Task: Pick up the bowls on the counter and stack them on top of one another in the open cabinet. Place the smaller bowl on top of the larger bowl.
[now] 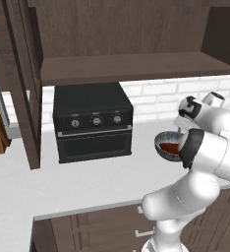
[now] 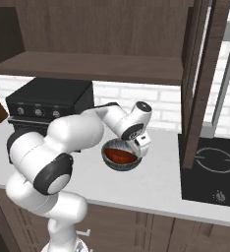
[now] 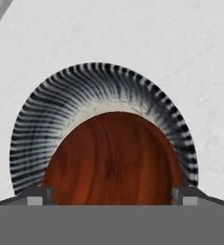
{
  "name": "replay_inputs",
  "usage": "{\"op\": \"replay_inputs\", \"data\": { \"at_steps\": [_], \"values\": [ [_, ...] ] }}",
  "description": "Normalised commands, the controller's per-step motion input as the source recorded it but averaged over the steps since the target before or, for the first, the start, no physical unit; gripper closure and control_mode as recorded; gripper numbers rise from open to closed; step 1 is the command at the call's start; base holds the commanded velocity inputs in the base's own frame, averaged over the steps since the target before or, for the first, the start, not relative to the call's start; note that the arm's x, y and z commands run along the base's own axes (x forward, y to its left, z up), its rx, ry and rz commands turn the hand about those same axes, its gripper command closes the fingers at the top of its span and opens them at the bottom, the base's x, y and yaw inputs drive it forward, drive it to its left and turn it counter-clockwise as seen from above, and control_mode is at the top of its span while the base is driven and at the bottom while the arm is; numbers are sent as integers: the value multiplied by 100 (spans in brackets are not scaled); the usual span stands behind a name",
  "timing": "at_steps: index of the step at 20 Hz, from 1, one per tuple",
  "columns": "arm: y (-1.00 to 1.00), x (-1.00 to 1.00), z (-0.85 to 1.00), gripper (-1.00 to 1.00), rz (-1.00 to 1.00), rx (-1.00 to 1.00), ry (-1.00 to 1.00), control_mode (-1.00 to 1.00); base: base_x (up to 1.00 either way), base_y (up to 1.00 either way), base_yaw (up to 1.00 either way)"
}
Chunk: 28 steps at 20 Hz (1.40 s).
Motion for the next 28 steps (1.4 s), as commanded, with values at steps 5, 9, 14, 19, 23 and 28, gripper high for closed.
{"op": "replay_inputs", "data": {
  "at_steps": [5, 9, 14, 19, 23, 28],
  "values": [
    [-31, -12, 15, -100, 0, 0, 2, -100, 0, 0, 0],
    [-60, -1, -8, -100, 0, 0, 2, -100, 0, 0, 0],
    [-24, 4, -26, -100, 2, 0, 5, -100, 0, 0, 0],
    [-1, 3, -38, -100, 6, 0, 4, -100, 0, 0, 0],
    [0, 16, -40, -100, 8, 0, 4, -100, 0, 0, 0],
    [0, 35, -38, -100, 11, 0, 1, -100, 0, 0, 0]
  ]
}}
